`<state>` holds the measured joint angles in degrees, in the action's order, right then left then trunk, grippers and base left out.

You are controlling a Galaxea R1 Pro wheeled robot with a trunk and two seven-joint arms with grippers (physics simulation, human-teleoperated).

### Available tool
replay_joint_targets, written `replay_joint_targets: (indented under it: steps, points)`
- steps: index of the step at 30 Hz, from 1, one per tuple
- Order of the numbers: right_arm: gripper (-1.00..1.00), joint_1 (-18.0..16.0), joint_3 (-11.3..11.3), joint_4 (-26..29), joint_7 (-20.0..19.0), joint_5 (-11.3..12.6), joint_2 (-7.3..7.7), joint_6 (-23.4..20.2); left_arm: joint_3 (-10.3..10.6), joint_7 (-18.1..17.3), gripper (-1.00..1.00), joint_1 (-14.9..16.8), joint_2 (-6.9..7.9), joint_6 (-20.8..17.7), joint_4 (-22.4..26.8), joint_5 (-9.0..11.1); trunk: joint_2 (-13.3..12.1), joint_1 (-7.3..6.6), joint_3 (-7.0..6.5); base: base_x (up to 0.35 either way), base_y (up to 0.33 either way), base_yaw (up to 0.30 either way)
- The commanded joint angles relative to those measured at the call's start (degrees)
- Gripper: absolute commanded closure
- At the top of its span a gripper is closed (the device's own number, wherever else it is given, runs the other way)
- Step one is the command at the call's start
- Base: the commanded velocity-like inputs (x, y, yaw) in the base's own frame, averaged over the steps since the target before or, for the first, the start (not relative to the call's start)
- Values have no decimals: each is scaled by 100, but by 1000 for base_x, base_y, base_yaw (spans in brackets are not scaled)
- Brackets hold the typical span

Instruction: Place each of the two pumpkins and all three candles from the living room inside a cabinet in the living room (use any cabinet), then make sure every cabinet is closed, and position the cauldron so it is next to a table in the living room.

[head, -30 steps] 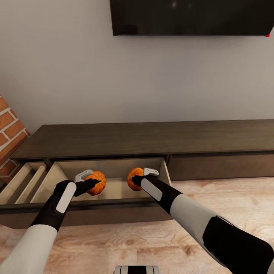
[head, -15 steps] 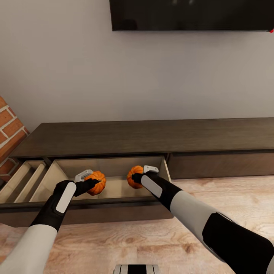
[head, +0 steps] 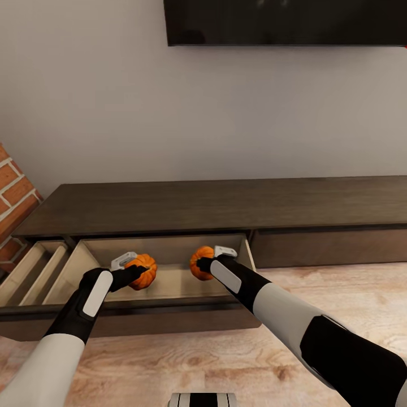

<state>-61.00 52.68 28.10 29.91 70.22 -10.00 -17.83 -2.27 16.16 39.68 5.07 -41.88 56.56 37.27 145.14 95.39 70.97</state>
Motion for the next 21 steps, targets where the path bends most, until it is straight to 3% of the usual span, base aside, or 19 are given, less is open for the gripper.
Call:
replay_joint_targets:
  steps: [1, 8, 21]
  points:
    - [100, -8, 30, -45, 31, 22, 0, -14, -1, 51, 100, 1, 1, -21, 10, 61, 2, -1, 5, 3, 1, 0]
    - [100, -8, 31, -169, 29, 14, 0, -172, 5, 50, 100, 0, -4, -22, 21, 61, 9, 12, 116, 0, 0, 0]
    - [100, -43, 32, -178, 27, 17, 0, -279, 7, 54, 100, -2, -6, -22, 22, 61, 9, 12, 116, 0, 0, 0]
